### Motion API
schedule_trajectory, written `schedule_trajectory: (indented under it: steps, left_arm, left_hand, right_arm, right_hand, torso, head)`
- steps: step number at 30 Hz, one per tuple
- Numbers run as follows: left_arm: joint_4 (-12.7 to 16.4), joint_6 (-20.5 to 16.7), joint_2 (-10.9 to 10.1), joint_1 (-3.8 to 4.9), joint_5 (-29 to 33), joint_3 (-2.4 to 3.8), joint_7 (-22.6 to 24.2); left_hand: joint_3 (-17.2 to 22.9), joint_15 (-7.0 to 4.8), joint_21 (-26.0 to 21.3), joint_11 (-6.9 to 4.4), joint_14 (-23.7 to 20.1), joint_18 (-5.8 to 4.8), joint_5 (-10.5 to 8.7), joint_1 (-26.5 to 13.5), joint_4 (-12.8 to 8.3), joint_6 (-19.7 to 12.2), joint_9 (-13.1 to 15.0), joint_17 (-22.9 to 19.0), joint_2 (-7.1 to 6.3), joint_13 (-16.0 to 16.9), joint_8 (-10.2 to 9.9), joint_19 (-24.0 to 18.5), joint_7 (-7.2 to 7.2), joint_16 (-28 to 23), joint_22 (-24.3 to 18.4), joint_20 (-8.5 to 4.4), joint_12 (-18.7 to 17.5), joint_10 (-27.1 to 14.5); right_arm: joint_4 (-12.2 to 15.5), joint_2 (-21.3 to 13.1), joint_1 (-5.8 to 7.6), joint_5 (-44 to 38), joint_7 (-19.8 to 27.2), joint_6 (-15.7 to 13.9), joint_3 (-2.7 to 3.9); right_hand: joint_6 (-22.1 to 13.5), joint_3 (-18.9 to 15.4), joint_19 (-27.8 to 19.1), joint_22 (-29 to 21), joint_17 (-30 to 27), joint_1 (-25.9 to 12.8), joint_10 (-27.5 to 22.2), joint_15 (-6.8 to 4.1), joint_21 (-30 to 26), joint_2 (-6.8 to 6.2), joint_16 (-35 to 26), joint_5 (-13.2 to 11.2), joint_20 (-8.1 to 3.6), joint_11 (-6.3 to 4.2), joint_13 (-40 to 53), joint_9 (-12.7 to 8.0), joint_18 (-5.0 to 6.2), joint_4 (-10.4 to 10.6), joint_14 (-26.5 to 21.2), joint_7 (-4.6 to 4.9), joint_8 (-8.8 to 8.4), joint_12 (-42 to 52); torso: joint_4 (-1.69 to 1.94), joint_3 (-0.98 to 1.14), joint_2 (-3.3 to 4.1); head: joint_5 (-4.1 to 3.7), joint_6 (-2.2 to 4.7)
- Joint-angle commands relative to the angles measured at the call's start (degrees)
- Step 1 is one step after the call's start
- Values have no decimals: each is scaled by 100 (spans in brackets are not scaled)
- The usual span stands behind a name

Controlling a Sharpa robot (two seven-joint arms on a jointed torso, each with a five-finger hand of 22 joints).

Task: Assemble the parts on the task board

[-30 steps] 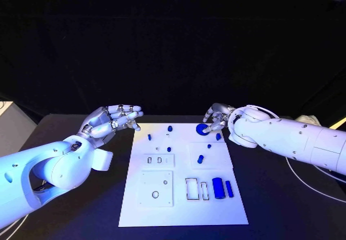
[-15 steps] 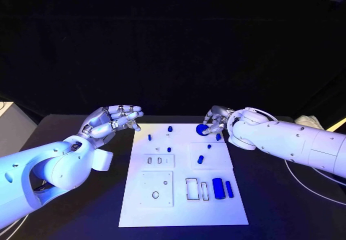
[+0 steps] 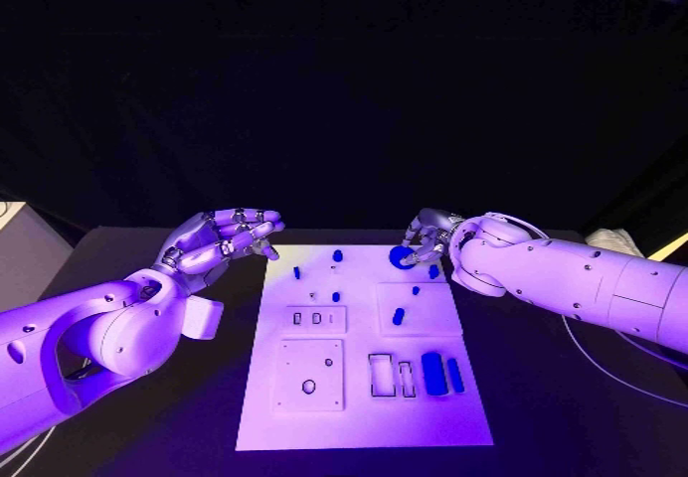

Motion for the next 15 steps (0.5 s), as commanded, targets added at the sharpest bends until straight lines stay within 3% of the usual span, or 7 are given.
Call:
schedule_trajectory:
  steps: [1, 8, 15]
  left_arm:
    - [4, 93, 6, 7, -18, 5, 28]
    - [-1, 90, 7, 7, -18, 5, 24]
    - [-12, 89, 14, 7, -18, 5, 20]
  left_hand:
    - [20, -3, 21, -9, -33, 14, 13, -76, 6, -13, 9, 3, 3, 0, -31, -38, -27, 29, 9, 10, -23, -10]
    - [20, -3, 21, -9, -33, 14, 13, -76, 6, -13, 9, 3, 3, 0, -31, -38, -27, 29, 9, 10, -23, -10]
    - [20, -3, 21, -9, -33, 14, 13, -76, 6, -13, 9, 3, 3, 0, -31, -38, -27, 29, 9, 10, -23, -10]
  right_arm:
    - [-9, 22, -36, -62, 34, 110, -18]
    - [22, 17, -43, -314, 44, -56, -18]
    - [230, -27, -44, -618, 141, -539, -17]
  right_hand:
    - [109, 175, 375, 1149, 798, 54, 12, -67, 24, 108, 40, -93, -24, -38, 633, -25, -117, 13, 452, -14, 15, 10]
    - [300, 631, 408, 1205, 826, 212, 30, -112, 59, 121, 52, -39, -69, -85, 658, -53, -130, -88, 458, -62, 37, 13]
    - [395, 896, 469, 1300, 858, 137, 64, -126, 123, 27, 66, 7, -86, -103, 696, -64, -156, -134, 465, -81, 49, 36]
  torso:
    - [6, -1, -2]
    - [0, 5, -4]
    - [3, 5, -5]
  head:
    - [7, -5]
    - [15, -2]
    - [23, 12]
